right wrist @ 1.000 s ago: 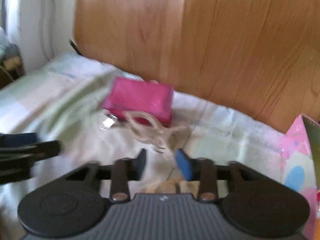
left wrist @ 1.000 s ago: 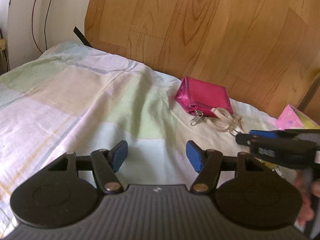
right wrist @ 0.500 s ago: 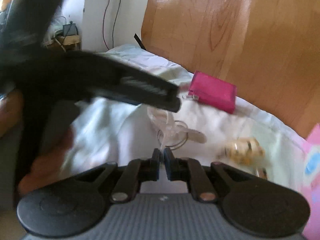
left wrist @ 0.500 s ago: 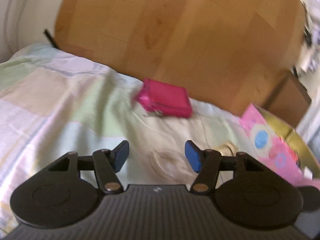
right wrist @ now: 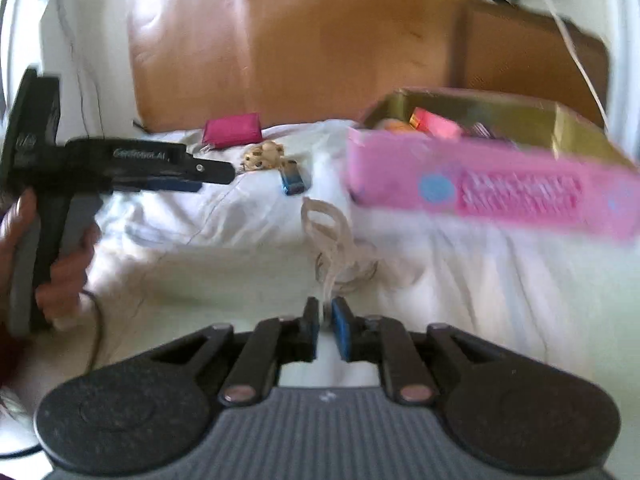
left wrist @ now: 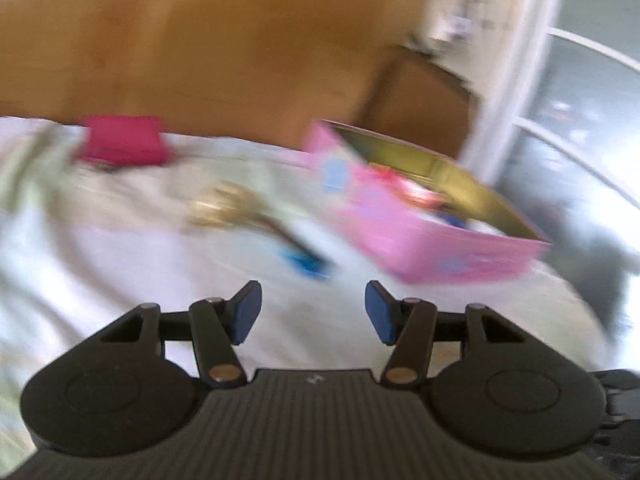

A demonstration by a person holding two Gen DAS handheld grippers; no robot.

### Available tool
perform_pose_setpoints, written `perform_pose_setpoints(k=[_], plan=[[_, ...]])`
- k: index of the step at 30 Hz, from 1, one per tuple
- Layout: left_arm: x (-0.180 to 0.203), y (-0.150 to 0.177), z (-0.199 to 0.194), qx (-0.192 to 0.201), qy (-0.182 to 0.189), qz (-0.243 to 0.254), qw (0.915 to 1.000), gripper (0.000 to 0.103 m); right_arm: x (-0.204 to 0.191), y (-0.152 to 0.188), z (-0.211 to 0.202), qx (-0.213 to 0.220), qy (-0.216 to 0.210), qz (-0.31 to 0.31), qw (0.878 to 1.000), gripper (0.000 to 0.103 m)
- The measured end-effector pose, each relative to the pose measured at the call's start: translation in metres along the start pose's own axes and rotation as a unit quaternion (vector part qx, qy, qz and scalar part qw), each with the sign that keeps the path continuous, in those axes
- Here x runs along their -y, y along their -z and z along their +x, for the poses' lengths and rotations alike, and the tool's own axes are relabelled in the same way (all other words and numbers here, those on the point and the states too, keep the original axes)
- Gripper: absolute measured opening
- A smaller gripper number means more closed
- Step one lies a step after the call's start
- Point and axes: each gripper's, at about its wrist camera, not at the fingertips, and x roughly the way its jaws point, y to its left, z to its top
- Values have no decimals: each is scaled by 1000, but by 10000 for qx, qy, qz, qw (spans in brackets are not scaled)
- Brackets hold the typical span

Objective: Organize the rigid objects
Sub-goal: 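Lift the earphones into the tin and open the right gripper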

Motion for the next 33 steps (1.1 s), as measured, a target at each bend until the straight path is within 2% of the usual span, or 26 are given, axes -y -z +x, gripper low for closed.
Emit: perform_pose_setpoints(k=[1, 3, 6, 9, 11, 13, 16, 18, 19, 22, 25, 26, 30, 33], plan=[[11, 6, -2, -20, 146, -2, 9999, 59, 0, 1, -8, 112, -71, -50, 9999, 26], [32, 17, -7, -115, 389, 70, 9992, 59, 0, 1, -24, 479, -25, -197, 9987, 27], [52, 25, -13, -268, 467, 223, 9983, 59, 17, -8, -41, 989, 86, -214, 9948, 27], [71, 32, -13, -407, 534, 344, 9971, 53, 35, -11, -31, 880, 156, -468, 9949, 27], [83, 34, -9, -508, 525, 473, 9962, 52, 38, -4, -24, 792, 250, -821, 9932, 27], [93, 36, 1, -638, 481, 678, 9945, 51, 41, -2, -15, 668, 172, -1025, 9923, 27], [108, 43, 17, -868, 258, 874, 9920, 42, 42, 4, -7, 597, -6, -1133, 9918, 27], [110, 46, 28, -1018, 97, 880, 9909, 26, 42, 5, -2, 556, -100, -1216, 9910, 27], [111, 46, 32, -1043, -5, 874, 9907, 24, 38, 7, -2, 535, -115, -1249, 9907, 27], [112, 47, 31, -934, -224, 948, 9909, 16, 33, 4, 2, 509, -192, -1402, 9886, 27], [110, 47, 29, -880, -291, 1021, 9904, 14, 27, 3, 10, 438, -212, -1523, 9871, 9], [109, 46, 28, -829, -362, 1060, 9902, 13, 24, 4, 11, 470, -199, -1604, 9857, 7], [115, 30, 10, -329, -454, 1150, 9918, 9, 19, 3, -10, 1062, -165, -1488, 9830, 7], [133, 7, 7, 105, -355, 1581, 9867, 9, 24, -10, -27, 1679, 229, -1564, 9730, 7]])
